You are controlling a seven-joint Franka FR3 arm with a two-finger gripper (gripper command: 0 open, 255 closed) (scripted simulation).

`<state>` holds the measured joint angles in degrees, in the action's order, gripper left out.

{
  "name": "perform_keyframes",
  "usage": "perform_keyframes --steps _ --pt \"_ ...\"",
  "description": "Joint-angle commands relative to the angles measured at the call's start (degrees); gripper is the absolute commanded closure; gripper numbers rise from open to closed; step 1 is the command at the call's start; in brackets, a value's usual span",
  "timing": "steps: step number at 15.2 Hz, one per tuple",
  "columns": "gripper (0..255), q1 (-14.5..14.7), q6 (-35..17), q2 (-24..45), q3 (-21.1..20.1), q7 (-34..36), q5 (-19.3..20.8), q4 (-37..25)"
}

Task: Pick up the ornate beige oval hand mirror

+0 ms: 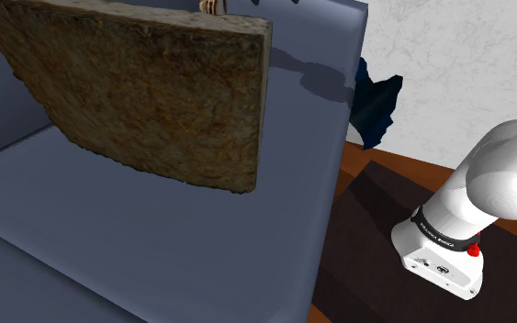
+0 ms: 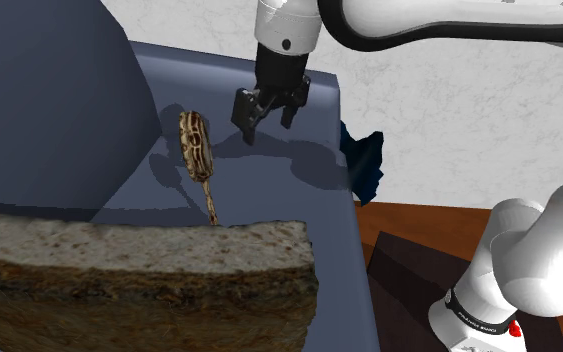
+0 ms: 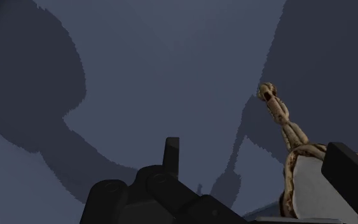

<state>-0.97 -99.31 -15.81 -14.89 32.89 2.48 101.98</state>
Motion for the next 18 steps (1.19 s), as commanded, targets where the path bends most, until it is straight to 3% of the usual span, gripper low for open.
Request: perform_keyframes --steps 1,6,10,11,18 --pt "0 -0.1 0.1 4.5 -1.7 3.0 1.8 -5.5" --pt "0 0.9 2.2 15.3 -5.0 10.0 7.8 -20.2" --pt "0 4.1 6.6 26.1 -7.0 14.9 14.7 -36.2" --pt "0 4.5 6.9 26.7 -6.9 15.1 15.1 -37.1" --pt "0 2.9 -0.9 22.5 -6.3 15.8 13.2 -25.5"
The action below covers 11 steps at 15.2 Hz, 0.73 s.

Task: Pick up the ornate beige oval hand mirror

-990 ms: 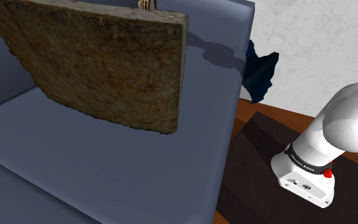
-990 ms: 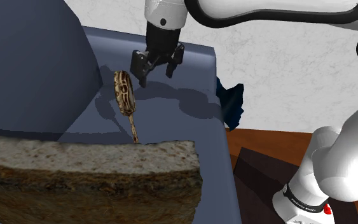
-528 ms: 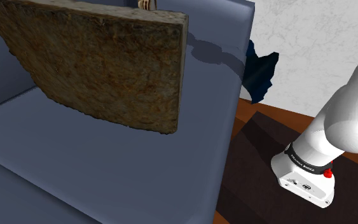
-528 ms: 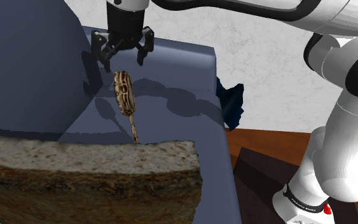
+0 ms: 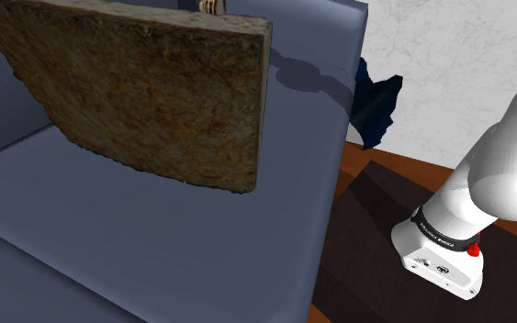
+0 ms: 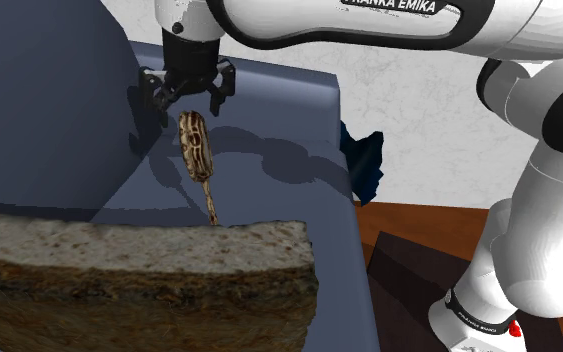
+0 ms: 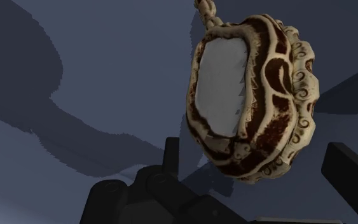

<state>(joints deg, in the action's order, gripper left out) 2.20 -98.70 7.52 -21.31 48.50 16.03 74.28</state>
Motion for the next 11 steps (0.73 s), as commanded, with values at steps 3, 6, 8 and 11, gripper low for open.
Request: perform_keyframes --steps 3,6,8,11 --pt "255 -0.3 -1.5 -0.9 0.1 0.2 -0.3 2.3" --pt "255 -0.2 -1.5 -0.9 0.1 0.2 -0.3 2.3" --pt "255 -0.3 -1.5 -0.9 0.1 0.2 -0.4 2.3" --pt "255 -0.2 -1.5 -0.8 0.1 0.2 -0.3 2.2"
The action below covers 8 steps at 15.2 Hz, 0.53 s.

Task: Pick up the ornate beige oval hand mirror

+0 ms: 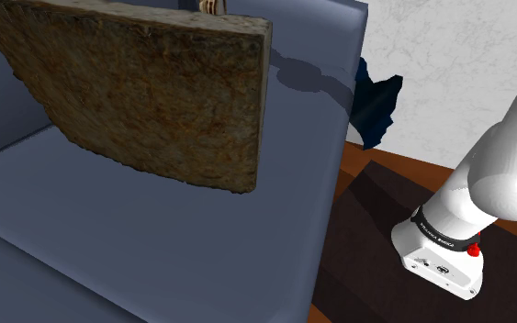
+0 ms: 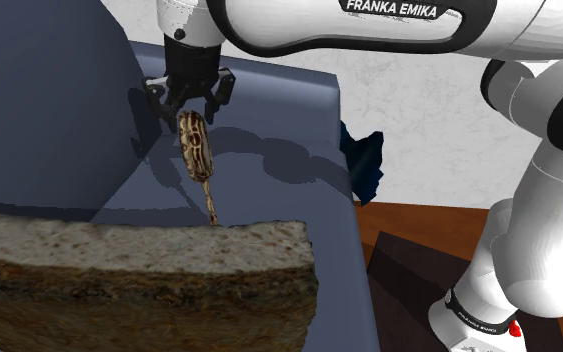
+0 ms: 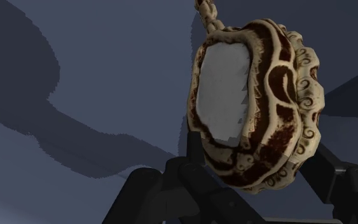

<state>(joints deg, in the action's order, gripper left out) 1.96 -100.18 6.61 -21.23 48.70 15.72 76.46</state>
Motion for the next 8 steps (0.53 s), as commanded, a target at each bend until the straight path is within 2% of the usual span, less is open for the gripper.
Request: perform_keyframes --steps 1,8 --pt "255 0.0 0.0 0.1 0.0 0.0 0.0 0.1" --pt "255 1.4 7.2 3.8 -0.5 -0.7 1.6 -10.6"
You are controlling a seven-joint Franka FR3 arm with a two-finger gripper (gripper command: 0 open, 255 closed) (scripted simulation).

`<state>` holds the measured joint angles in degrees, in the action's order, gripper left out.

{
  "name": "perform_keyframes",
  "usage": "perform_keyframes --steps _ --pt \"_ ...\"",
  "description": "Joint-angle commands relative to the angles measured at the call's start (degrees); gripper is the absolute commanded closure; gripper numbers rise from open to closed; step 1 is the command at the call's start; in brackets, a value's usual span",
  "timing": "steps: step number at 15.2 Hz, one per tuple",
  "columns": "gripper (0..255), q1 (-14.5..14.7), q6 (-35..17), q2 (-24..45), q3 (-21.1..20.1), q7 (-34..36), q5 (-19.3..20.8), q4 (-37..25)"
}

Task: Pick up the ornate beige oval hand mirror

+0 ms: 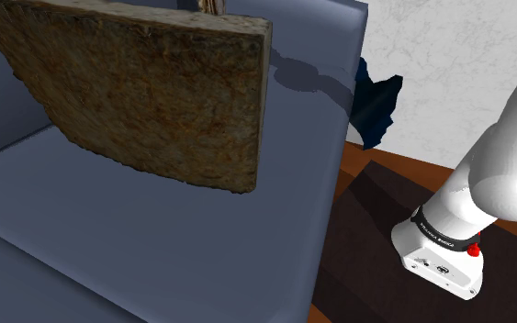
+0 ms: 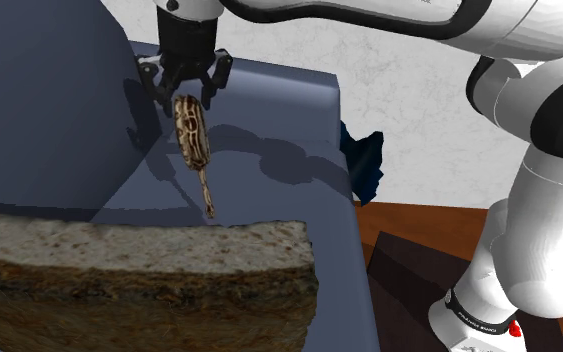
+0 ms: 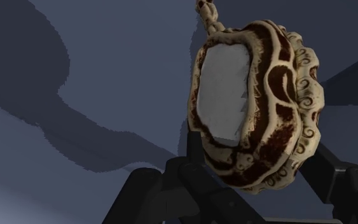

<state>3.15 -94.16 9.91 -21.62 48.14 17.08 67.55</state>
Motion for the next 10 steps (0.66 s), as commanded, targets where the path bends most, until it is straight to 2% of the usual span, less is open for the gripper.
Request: perform_keyframes --steps 1,8,10 --pt "255 0.5 2.3 1.2 -0.1 -0.3 0.6 -3.5" --pt "255 4.3 12.1 8.6 -0.4 -1.4 4.4 -20.3" --pt "255 4.5 12.4 8.8 -0.3 -1.4 4.5 -20.8"
